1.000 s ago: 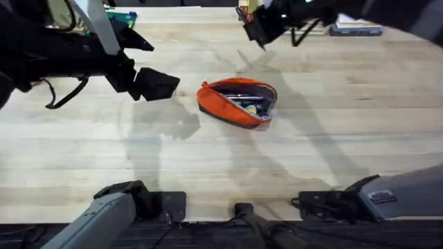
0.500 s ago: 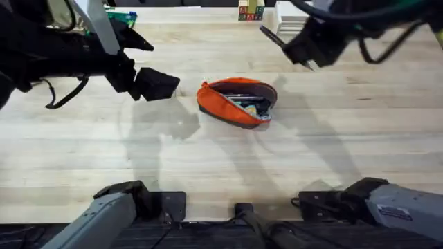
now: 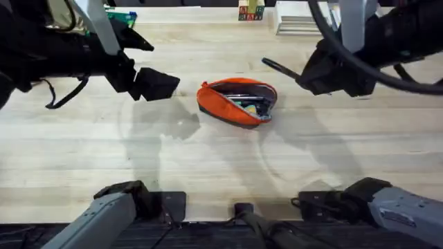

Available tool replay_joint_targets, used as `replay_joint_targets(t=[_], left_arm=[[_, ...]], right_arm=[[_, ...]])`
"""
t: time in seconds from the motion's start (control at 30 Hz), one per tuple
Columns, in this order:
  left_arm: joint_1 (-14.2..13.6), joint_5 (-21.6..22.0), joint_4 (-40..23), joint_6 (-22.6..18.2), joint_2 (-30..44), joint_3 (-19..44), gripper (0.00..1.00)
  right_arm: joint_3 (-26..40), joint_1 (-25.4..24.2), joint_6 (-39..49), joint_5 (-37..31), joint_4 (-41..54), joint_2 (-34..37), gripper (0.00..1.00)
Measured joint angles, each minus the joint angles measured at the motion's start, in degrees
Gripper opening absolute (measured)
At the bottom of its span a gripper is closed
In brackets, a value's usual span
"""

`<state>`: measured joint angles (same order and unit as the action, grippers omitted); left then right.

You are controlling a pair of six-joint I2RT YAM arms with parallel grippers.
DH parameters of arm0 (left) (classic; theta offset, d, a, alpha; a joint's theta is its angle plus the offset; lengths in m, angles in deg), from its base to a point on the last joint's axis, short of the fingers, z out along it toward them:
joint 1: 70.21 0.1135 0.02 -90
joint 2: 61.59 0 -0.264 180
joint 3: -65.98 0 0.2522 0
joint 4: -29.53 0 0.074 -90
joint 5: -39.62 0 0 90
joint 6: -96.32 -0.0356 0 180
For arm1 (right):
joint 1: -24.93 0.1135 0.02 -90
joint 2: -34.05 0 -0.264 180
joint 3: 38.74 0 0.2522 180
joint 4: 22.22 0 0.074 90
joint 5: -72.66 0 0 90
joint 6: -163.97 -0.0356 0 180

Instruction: Unzip the bag, pick up the pens from the table one at a time and place them inside, then zip the bag closed.

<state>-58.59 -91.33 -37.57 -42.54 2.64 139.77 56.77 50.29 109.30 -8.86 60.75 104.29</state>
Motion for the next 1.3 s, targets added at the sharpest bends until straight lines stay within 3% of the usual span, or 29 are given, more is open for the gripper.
replay_joint_targets(t=[0.37,0.83,1.1,1.3], left_arm=[[0.0,0.0,0.0,0.0,0.0,0.0,0.994],[0.0,0.0,0.0,0.0,0.0,0.0,0.993],[0.0,0.0,-0.1,0.0,0.0,0.0,0.993],[0.0,0.0,-0.1,0.0,0.0,0.0,0.993]], right_arm=[[-10.7,0.0,0.7,0.6,-2.0,-5.6,0.033],[-29.4,0.0,-0.4,0.6,-23.3,-6.1,0.033],[-31.9,0.0,-0.4,0.8,-30.5,-4.0,0.033],[-32.0,0.9,-0.4,0.8,-36.9,3.1,0.033]])
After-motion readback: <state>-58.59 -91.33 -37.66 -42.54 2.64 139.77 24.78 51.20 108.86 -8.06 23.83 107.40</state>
